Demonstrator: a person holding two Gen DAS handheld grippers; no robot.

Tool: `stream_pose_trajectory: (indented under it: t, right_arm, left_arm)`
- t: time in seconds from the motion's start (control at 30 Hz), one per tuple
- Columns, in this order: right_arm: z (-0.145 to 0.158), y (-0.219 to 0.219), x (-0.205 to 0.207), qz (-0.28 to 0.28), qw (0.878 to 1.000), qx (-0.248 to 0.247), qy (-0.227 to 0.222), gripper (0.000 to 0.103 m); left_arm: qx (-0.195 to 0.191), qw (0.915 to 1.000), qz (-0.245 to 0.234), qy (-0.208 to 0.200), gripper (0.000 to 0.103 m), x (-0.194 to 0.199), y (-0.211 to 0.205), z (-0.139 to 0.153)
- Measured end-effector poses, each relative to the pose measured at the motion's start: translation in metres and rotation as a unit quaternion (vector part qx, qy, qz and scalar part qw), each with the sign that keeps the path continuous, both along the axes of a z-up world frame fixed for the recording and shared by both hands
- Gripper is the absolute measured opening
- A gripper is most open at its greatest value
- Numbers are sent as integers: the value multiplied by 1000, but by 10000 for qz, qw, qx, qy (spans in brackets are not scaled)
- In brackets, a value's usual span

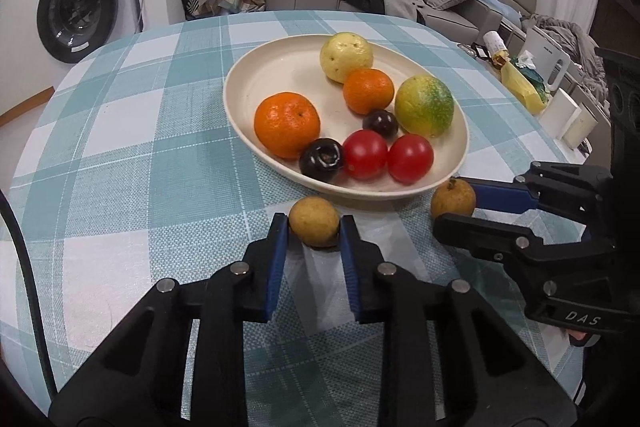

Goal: Organize fruits
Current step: 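Carry both small brown fruits over the plate with both tools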

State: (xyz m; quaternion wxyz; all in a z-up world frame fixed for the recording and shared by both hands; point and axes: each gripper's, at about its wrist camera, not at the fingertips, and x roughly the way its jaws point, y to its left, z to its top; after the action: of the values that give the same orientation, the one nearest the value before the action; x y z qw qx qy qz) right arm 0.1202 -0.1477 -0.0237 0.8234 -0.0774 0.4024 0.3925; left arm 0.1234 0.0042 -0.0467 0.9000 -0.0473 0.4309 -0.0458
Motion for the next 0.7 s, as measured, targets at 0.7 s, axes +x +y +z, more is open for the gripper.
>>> stream_pose_trajectory:
  t: [0.7]
  right_arm:
    - [2,0,-1,-5,10000,35,-37,30]
  left_arm:
    - [6,9988,81,-474,23,-15,4,14]
